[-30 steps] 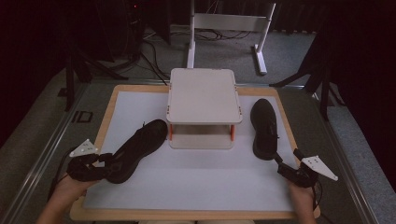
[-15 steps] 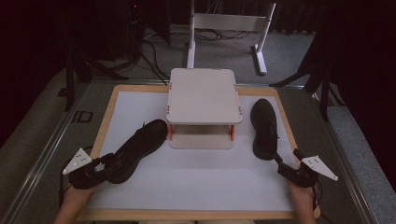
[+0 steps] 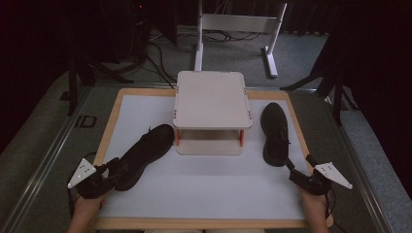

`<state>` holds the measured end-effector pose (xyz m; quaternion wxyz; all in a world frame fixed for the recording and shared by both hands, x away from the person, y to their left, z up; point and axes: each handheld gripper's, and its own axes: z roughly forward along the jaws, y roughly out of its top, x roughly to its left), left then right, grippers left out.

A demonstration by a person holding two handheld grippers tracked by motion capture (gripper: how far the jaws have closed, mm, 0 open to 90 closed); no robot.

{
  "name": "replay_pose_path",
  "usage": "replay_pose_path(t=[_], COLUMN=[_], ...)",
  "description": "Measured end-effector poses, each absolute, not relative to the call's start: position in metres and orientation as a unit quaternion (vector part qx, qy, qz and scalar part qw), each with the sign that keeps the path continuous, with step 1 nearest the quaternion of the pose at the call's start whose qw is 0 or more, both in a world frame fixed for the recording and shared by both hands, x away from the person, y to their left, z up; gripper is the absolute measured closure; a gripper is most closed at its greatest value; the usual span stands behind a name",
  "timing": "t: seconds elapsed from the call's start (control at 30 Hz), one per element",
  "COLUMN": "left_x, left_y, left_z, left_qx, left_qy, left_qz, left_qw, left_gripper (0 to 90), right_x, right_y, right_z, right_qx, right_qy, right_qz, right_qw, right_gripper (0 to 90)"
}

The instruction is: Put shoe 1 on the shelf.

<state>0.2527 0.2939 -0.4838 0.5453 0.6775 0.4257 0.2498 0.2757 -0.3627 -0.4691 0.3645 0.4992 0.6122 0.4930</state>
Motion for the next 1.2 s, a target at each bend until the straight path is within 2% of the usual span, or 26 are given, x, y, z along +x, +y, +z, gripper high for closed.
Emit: replay_pose_path(t=[0.17,0.3,0.43,0.5,0.53,0.57,1.0,1.2], left_x=[0.252,0.250,0.249,0.247,0.245,0.244,0.216,0.191], left_y=[0.290,0.287,0.286,0.286,0.285,0.284,0.271,0.246], left_z=[-0.486,-0.486,-0.486,-0.485,-0.484,-0.483,-0.474,-0.456], left_qx=[0.672,0.674,0.671,0.661,0.656,0.651,0.625,0.612], left_qy=[0.434,0.433,0.435,0.440,0.443,0.443,0.463,0.455], left_qz=[0.258,0.261,0.262,0.263,0.264,0.268,0.298,0.320], left_qw=[0.542,0.539,0.540,0.548,0.551,0.554,0.554,0.562], left_gripper=[54.1,73.5,80.7,82.4,82.8,83.0,83.6,83.4], right_x=[0.276,0.277,0.277,0.276,0.277,0.276,0.276,0.277], right_y=[-0.362,-0.362,-0.362,-0.362,-0.362,-0.362,-0.359,-0.359], right_z=[-0.469,-0.470,-0.470,-0.469,-0.469,-0.469,-0.471,-0.472], right_qx=[0.498,0.498,0.499,0.498,0.497,0.495,0.495,0.497], right_qy=[0.615,0.616,0.615,0.615,0.616,0.617,0.613,0.614], right_qz=[0.490,0.489,0.489,0.491,0.491,0.491,0.477,0.473], right_qw=[0.366,0.366,0.366,0.364,0.364,0.365,0.390,0.390], right_gripper=[17.6,17.6,17.6,16.8,11.9,11.2,11.2,11.2])
